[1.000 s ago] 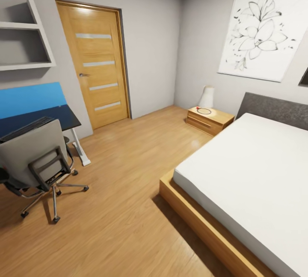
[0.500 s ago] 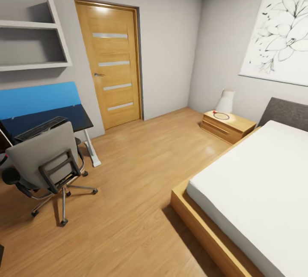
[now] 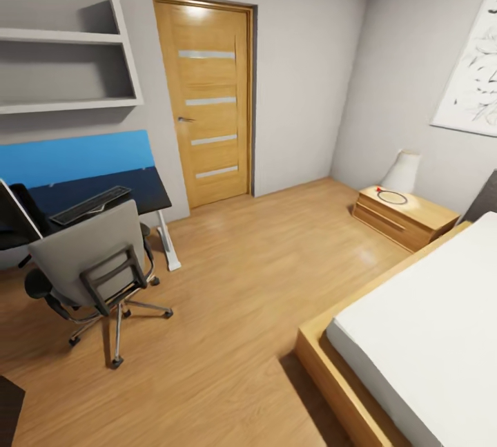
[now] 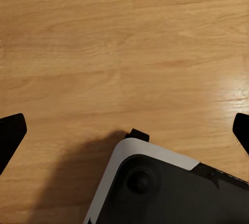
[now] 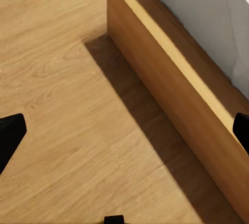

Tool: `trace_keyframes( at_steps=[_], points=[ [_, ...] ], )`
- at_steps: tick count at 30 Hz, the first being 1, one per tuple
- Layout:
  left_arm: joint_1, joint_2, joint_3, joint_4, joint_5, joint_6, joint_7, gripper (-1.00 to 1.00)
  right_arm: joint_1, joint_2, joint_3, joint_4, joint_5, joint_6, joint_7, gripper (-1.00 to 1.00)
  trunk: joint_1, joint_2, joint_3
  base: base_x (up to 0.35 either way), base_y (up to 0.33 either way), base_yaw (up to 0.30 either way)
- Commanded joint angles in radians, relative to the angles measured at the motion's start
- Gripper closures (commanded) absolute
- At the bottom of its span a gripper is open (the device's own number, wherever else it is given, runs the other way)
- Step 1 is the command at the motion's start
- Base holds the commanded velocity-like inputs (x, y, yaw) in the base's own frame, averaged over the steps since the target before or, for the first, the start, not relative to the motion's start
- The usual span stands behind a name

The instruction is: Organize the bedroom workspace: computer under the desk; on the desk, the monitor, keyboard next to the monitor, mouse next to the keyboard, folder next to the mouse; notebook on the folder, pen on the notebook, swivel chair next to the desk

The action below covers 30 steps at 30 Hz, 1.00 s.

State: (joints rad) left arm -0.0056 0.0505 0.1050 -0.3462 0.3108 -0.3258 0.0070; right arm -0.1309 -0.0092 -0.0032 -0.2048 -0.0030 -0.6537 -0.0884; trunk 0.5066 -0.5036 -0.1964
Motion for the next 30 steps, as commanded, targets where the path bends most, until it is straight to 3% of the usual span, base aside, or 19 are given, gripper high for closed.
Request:
trace_keyframes(
  at_steps=[1,22,30],
  points=[
    [-0.001,0.0,-0.002,0.0,0.007,-0.002,0.001,-1.0,-0.001,0.0,0.0,0.0,0.0,-0.003,-0.002,-1.0,0.001,-0.001,-0.002,0.312,0.0,0.221],
    [-0.001,0.0,-0.003,0.0,0.007,-0.002,0.001,-1.0,-0.001,0.0,0.0,-0.001,0.0,-0.004,-0.002,-1.0,0.001,-0.001,-0.015,0.218,0.0,0.22],
    [-0.001,0.0,-0.004,0.0,0.007,-0.002,0.001,-1.0,-0.001,0.0,0.0,-0.001,0.0,-0.005,-0.002,-1.0,0.001,-0.001,-0.02,0.296,0.0,0.086]
  ],
)
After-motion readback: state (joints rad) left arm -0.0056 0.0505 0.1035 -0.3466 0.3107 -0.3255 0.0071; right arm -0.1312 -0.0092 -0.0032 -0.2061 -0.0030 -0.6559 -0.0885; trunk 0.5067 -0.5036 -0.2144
